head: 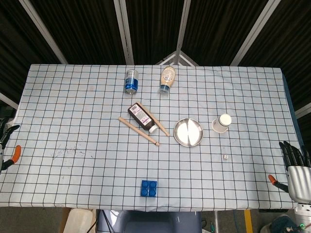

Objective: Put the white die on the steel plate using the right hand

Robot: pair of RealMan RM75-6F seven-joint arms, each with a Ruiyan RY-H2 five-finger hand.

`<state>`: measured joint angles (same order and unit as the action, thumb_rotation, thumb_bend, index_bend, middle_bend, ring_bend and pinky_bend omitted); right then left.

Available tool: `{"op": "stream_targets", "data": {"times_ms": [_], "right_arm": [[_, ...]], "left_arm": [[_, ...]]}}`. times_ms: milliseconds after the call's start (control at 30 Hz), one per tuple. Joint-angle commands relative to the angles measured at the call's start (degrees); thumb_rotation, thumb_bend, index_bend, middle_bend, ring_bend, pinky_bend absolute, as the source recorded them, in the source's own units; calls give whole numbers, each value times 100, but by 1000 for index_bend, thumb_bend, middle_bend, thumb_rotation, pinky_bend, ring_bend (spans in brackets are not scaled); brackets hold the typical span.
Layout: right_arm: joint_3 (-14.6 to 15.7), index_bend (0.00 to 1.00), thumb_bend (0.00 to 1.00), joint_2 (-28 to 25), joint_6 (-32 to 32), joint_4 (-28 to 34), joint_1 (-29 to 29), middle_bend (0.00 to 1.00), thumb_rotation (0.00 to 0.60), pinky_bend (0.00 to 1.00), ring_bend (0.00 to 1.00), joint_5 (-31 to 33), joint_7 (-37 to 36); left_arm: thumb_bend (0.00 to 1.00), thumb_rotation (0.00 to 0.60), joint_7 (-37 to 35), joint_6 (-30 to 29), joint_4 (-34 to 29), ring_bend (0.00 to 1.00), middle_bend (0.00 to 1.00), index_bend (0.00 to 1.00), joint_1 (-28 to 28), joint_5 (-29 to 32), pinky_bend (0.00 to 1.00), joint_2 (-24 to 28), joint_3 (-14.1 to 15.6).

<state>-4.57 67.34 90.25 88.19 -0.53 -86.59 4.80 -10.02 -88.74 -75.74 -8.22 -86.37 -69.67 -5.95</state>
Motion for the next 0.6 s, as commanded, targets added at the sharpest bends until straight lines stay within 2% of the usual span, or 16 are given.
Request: {"op": "stream_targets", "data": {"times_ms": [33, 600], "right_arm": [[4, 70, 5, -1, -37, 7, -10, 126, 600, 0, 144, 31, 23], [53, 90, 5, -3, -113, 31, -24, 126, 600, 0, 144, 16, 52]], "left_arm": [[644, 600, 27, -10, -3, 0, 0, 180, -3, -35, 120, 1, 17], [638, 600, -67, -187, -31, 0, 0, 182, 54, -82, 120, 31, -1]]}}
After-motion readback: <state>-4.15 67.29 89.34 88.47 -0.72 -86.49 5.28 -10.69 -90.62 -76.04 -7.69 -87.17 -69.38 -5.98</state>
